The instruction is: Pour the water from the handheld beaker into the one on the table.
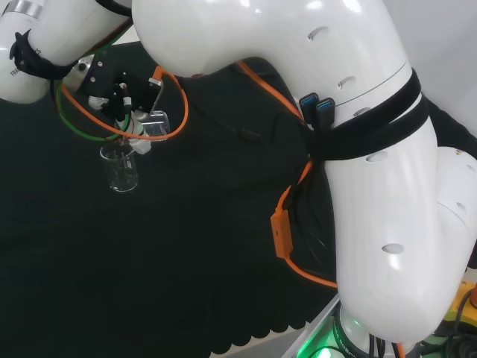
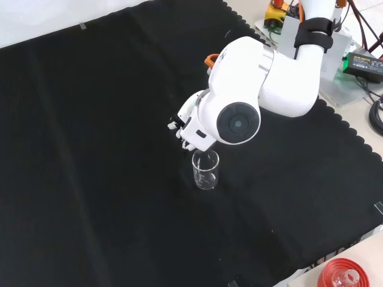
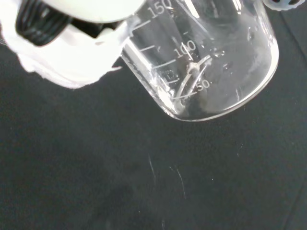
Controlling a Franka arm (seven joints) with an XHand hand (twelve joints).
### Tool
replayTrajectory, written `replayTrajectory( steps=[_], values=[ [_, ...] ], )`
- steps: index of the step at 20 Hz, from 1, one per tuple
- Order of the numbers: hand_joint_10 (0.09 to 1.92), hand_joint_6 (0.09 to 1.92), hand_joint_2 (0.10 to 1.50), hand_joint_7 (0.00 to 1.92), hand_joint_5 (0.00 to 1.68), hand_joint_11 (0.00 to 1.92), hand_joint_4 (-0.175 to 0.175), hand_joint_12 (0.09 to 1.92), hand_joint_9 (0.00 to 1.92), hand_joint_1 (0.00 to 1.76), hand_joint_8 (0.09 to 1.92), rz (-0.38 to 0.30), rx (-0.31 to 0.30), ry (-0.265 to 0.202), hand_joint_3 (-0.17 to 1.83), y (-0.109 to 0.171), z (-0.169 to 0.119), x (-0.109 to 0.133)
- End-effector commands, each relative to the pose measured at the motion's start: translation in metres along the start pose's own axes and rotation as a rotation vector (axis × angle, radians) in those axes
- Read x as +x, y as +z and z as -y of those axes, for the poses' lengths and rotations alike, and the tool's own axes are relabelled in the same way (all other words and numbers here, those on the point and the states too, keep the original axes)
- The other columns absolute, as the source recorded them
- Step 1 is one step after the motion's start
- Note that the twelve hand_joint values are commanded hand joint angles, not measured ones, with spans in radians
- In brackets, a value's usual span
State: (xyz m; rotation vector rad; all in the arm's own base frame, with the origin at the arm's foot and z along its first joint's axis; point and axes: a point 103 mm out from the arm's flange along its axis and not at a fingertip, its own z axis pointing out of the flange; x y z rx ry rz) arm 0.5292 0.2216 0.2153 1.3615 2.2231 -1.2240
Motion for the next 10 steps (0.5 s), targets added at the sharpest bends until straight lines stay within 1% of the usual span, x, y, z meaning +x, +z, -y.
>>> replayTrajectory(
  steps=[1,10],
  values=[
    [0.09,0.69,0.69,1.81,1.26,1.13,0.175,0.92,1.65,1.12,0.09,0.018,0.001,0.001,0.62,-0.0065,0.0020,0.0011],
    [0.09,0.69,0.69,1.81,1.26,1.13,0.175,0.92,1.65,1.12,0.09,0.055,0.012,0.002,0.62,-0.0101,0.0018,0.0077]
  ],
)
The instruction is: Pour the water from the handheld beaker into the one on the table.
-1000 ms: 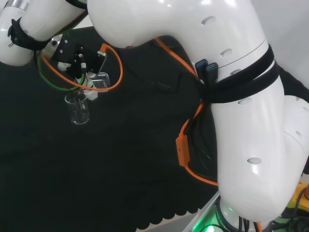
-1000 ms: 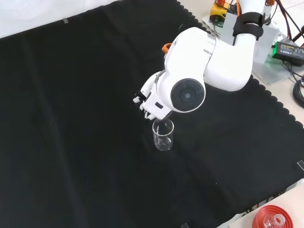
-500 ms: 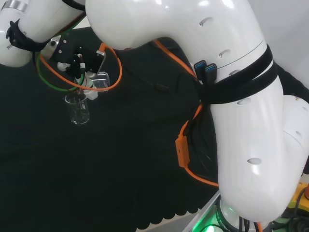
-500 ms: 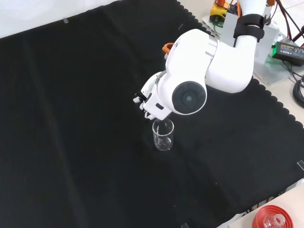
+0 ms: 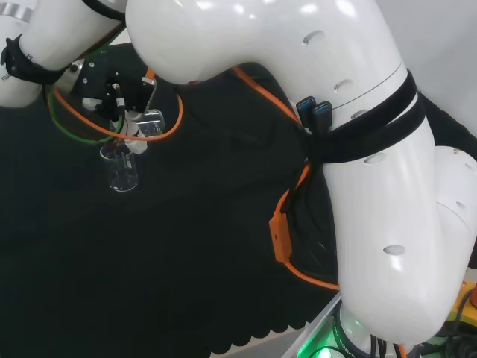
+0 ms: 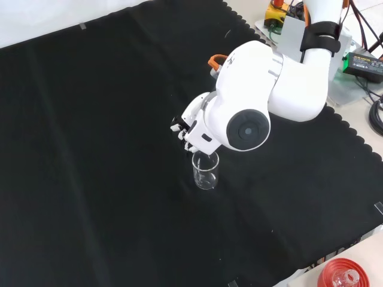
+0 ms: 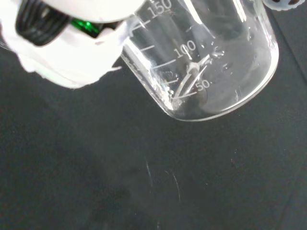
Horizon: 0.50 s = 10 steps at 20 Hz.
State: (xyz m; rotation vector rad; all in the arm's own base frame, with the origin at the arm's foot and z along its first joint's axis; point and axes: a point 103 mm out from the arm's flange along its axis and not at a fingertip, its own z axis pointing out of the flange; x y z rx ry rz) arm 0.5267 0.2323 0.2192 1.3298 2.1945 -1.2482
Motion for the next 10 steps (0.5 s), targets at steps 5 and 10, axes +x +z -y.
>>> replayTrajectory(
  steps=[5,10],
  values=[
    [0.09,0.69,0.69,1.81,1.26,1.13,0.175,0.92,1.65,1.12,0.09,0.020,0.012,0.004,0.62,-0.0012,-0.0006,0.0026],
    [0.09,0.69,0.69,1.81,1.26,1.13,0.175,0.92,1.65,1.12,0.09,0.030,0.020,0.009,0.62,-0.0005,-0.0004,0.0017]
  ],
)
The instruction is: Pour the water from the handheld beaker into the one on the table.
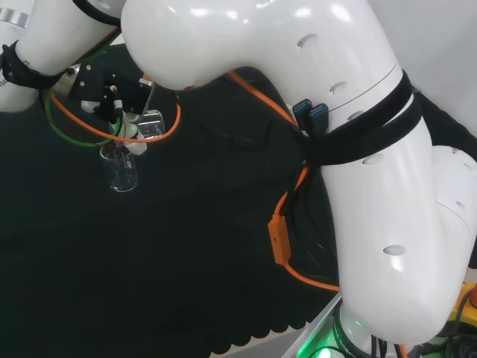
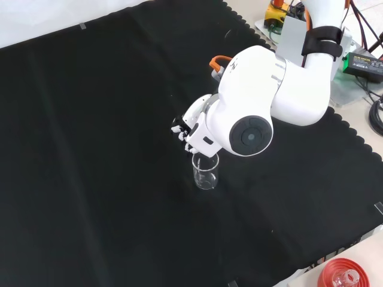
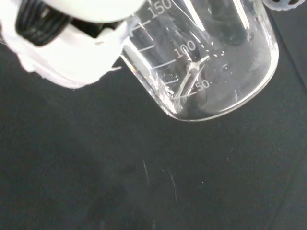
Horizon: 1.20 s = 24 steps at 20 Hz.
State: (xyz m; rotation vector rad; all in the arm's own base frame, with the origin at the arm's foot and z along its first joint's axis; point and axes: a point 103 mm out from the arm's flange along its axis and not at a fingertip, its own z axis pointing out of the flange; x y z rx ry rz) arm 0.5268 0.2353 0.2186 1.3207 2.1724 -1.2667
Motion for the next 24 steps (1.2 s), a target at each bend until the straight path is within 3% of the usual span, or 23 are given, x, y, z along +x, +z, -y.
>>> replayTrajectory(
  steps=[1,24],
  values=[
    [0.09,0.69,0.69,1.81,1.26,1.13,0.175,0.92,1.65,1.12,0.09,0.011,0.012,0.004,0.62,0.0010,0.0002,-0.0002],
    [0.09,0.69,0.69,1.81,1.25,1.13,0.175,0.91,1.65,1.12,0.09,0.057,0.034,0.004,0.62,0.0027,-0.0016,0.0020]
  ],
)
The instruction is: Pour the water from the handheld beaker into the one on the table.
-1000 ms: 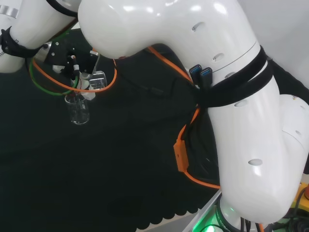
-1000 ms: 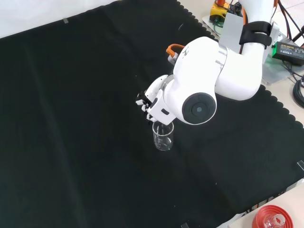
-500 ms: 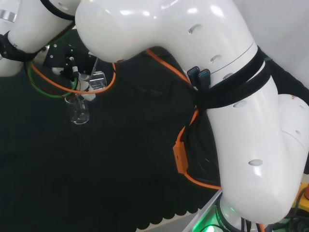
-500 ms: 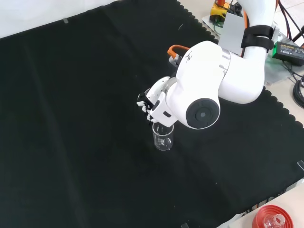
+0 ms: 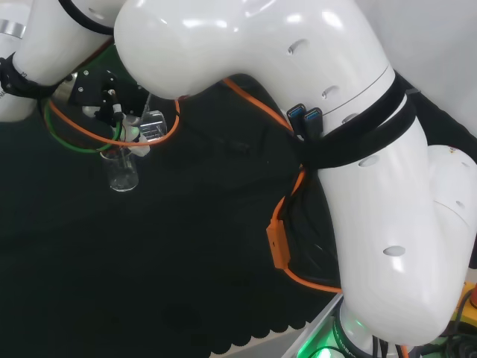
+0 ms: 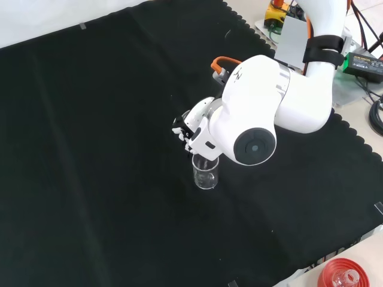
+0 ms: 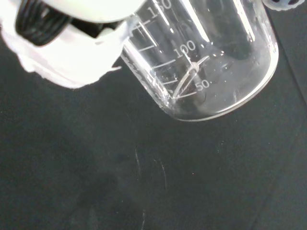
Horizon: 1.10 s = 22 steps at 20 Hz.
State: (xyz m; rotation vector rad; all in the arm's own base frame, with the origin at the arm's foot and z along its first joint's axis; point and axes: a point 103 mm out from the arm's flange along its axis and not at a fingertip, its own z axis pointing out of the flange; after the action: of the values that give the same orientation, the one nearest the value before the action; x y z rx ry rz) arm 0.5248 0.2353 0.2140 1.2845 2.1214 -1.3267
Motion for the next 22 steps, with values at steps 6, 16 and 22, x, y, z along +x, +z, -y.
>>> replayTrajectory(
  steps=[6,16,22],
  values=[
    [0.09,0.69,0.69,1.81,1.25,1.13,0.175,0.91,1.65,1.12,0.09,0.009,0.006,-0.009,0.62,-0.0012,-0.0005,-0.0007],
    [0.09,0.69,0.69,1.80,1.25,1.13,0.175,0.91,1.65,1.12,0.09,0.013,0.010,-0.015,0.62,-0.0048,0.0005,0.0005],
    [0.09,0.69,0.69,1.80,1.25,1.13,0.175,0.91,1.65,1.12,0.09,0.016,0.012,-0.014,0.62,-0.0060,0.0011,0.0009]
  ],
)
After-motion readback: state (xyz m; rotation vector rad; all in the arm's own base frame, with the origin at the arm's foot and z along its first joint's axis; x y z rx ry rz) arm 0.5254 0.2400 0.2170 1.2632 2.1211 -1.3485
